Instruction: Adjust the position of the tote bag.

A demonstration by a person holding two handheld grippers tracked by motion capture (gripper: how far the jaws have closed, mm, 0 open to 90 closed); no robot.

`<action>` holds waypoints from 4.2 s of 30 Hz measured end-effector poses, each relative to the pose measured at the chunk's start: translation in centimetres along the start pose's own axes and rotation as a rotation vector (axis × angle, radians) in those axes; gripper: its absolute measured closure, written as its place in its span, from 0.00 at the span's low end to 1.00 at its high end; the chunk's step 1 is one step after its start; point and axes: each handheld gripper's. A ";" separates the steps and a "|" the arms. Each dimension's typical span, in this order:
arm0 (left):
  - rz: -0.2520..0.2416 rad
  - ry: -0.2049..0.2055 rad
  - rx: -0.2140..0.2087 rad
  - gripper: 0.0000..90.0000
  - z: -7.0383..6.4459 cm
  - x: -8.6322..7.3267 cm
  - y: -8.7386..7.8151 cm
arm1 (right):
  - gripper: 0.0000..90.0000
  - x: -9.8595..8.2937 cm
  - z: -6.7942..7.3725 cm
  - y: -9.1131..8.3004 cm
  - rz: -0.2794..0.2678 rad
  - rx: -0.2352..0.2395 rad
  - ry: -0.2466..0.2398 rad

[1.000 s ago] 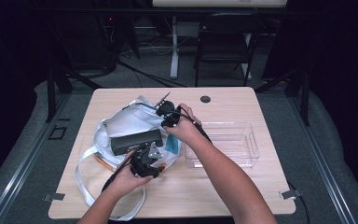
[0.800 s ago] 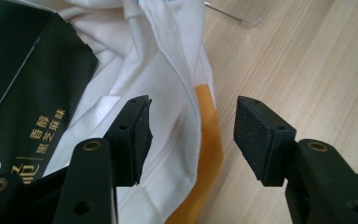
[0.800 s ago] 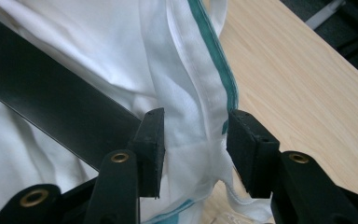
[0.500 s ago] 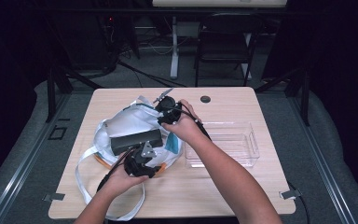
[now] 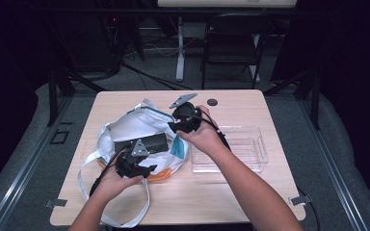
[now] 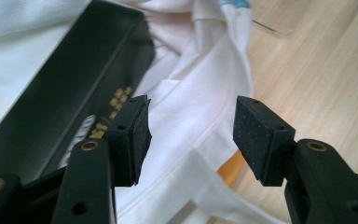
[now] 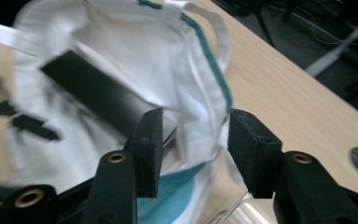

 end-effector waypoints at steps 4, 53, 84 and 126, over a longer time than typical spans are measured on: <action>-0.024 -0.030 0.014 0.51 0.9 -0.1 -0.4 | 0.61 -2.1 0.4 -1.8 -0.015 0.015 0.005; 0.245 0.047 0.138 0.38 7.8 2.5 -3.8 | 0.27 -10.5 1.5 -5.6 -0.088 0.011 0.052; 0.468 0.166 0.078 0.34 10.0 3.9 1.8 | 0.28 -11.0 1.4 -4.9 -0.057 0.014 0.055; 0.511 0.184 0.056 0.37 9.9 3.8 4.6 | 0.28 -10.9 2.0 -4.3 -0.047 0.027 0.032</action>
Point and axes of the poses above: each handheld gripper's, and its own axes: y roughly forward along the jaws, x roughly out of its top, z roughly to its left, and after that the axes turned 10 degrees about -y, right-handed
